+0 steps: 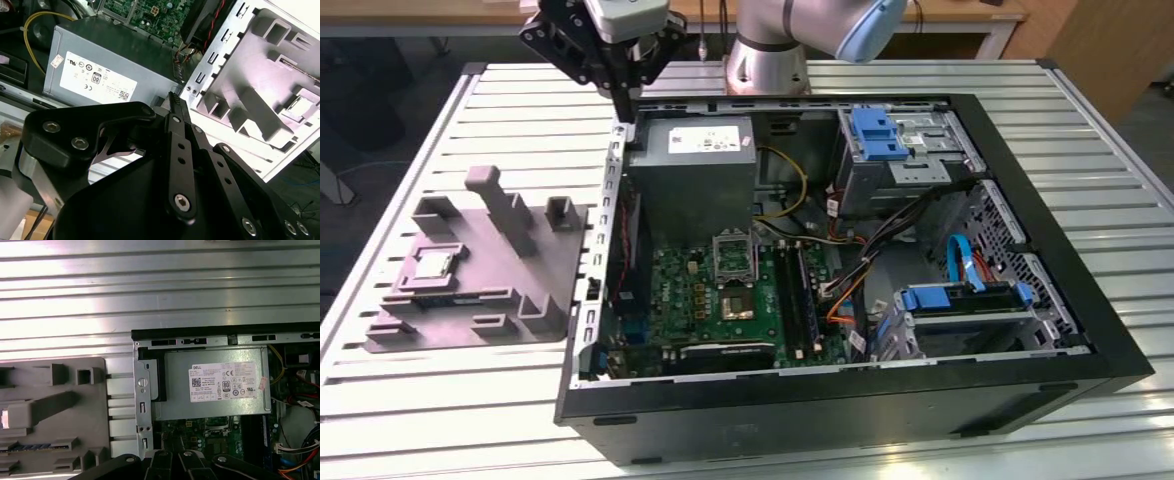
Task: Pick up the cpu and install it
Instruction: 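Reach for the cpu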
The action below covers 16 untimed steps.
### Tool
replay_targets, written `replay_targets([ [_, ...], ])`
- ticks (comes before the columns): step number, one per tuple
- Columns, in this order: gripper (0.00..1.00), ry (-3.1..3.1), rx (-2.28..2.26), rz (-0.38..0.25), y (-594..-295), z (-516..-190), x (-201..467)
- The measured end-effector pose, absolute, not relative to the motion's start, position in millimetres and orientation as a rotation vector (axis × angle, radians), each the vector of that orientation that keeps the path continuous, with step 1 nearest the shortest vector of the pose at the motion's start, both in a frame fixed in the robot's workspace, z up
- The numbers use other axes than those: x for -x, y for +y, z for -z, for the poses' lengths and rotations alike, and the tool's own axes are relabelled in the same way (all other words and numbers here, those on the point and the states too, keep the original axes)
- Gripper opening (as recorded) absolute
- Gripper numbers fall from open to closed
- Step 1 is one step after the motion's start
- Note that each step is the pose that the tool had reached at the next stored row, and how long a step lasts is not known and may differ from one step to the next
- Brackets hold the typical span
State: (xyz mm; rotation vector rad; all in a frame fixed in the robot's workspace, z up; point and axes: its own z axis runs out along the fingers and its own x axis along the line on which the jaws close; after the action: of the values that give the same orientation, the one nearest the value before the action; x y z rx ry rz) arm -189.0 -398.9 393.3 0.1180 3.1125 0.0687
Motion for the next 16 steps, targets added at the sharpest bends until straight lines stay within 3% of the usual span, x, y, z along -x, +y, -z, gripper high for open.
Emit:
replay_targets([
  [16,0.11,3.113,-0.118,-0.069,-398.9,-393.3,192.4],
])
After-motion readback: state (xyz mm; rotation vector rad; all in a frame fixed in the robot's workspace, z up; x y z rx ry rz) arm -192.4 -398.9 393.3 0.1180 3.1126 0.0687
